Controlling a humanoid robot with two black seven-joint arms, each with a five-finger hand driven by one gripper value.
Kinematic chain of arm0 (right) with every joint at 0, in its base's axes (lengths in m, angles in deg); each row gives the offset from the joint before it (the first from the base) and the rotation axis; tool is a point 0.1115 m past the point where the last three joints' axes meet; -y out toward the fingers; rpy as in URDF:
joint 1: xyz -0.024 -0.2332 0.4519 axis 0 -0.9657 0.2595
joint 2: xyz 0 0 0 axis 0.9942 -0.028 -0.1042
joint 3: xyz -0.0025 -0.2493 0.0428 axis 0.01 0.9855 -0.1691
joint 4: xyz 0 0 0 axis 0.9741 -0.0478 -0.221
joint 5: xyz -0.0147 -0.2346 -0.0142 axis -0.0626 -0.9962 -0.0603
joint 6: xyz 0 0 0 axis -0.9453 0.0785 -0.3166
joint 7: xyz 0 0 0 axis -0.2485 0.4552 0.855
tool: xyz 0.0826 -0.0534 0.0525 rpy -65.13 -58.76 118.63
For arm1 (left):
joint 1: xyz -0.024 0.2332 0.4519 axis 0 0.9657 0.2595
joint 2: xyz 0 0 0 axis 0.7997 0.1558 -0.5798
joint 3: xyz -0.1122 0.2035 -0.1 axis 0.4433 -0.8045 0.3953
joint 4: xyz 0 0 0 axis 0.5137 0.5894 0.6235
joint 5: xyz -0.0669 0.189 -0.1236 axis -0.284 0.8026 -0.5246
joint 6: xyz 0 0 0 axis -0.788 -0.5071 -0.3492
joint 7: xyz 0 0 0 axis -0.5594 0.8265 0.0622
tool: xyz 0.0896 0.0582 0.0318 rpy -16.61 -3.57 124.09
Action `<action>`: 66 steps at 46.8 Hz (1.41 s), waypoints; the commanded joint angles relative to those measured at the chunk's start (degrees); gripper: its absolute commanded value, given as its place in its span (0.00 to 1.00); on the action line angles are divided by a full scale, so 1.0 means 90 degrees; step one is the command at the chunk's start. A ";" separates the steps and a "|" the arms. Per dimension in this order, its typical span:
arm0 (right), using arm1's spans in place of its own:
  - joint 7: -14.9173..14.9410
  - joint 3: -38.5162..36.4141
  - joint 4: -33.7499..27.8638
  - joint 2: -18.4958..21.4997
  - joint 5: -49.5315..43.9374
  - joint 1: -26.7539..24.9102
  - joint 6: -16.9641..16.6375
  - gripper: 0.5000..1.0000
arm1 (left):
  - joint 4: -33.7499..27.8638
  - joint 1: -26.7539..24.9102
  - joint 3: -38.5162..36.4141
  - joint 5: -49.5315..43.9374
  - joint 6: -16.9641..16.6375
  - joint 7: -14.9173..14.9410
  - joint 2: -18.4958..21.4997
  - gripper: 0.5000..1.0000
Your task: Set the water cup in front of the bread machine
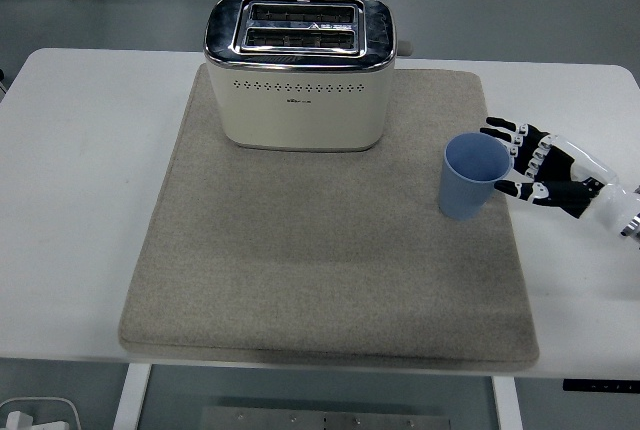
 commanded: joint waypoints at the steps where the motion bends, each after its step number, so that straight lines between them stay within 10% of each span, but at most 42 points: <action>1: 0.0000 0.0000 0.0000 0.0056 0.0000 0.0000 0.0180 0.86 | 0.0000 0.0000 0.0000 0.0000 0.0000 0.0002 0.0000 1.00; 34: 0.0000 -0.0020 0.0000 0.0271 -0.0127 0.0078 0.0307 0.86 | 0.0000 0.0000 0.0000 0.0000 0.0000 0.0002 0.0000 1.00; 52: 0.0000 0.0000 0.0000 0.0222 -0.0137 0.0078 -0.0211 0.88 | 0.0000 0.0000 0.0000 0.0000 0.0000 0.0002 0.0000 1.00; 66: 0.0000 0.0010 0.0000 0.0271 -0.0322 0.0048 0.0209 0.88 | 0.0000 0.0000 0.0000 0.0000 0.0000 0.0002 0.0000 1.00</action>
